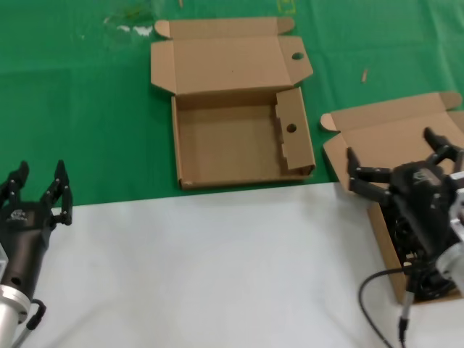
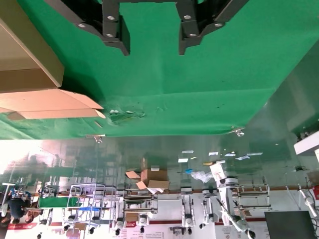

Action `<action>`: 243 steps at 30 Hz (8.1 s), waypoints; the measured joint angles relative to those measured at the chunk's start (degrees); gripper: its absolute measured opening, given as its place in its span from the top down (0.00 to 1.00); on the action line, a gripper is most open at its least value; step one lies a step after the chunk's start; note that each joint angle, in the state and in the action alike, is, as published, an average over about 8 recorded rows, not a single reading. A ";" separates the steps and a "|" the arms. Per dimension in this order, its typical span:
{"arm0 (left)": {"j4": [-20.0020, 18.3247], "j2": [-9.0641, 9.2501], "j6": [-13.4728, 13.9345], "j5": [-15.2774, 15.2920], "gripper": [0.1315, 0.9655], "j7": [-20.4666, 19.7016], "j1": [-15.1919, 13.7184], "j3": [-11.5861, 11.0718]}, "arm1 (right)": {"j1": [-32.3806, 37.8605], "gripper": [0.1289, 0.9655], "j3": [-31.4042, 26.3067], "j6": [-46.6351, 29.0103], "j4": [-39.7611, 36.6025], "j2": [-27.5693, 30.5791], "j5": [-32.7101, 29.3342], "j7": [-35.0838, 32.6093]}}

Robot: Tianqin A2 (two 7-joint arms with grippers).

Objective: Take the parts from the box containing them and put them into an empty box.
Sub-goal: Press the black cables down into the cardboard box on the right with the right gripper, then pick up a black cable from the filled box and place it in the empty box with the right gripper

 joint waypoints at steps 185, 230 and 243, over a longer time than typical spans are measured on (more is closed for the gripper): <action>0.00 0.00 0.00 0.02 0.99 -0.02 0.00 0.00 | 31.40 0.52 -26.02 -52.36 -3.47 41.02 -38.70 -1.67; 0.00 0.00 0.00 0.02 0.99 -0.02 0.00 0.00 | 36.91 0.87 -25.75 -56.83 2.53 40.31 -36.63 5.85; 0.00 0.00 0.00 0.02 0.99 -0.02 0.00 0.00 | 52.94 0.87 -32.03 -63.42 7.62 25.82 -44.81 16.03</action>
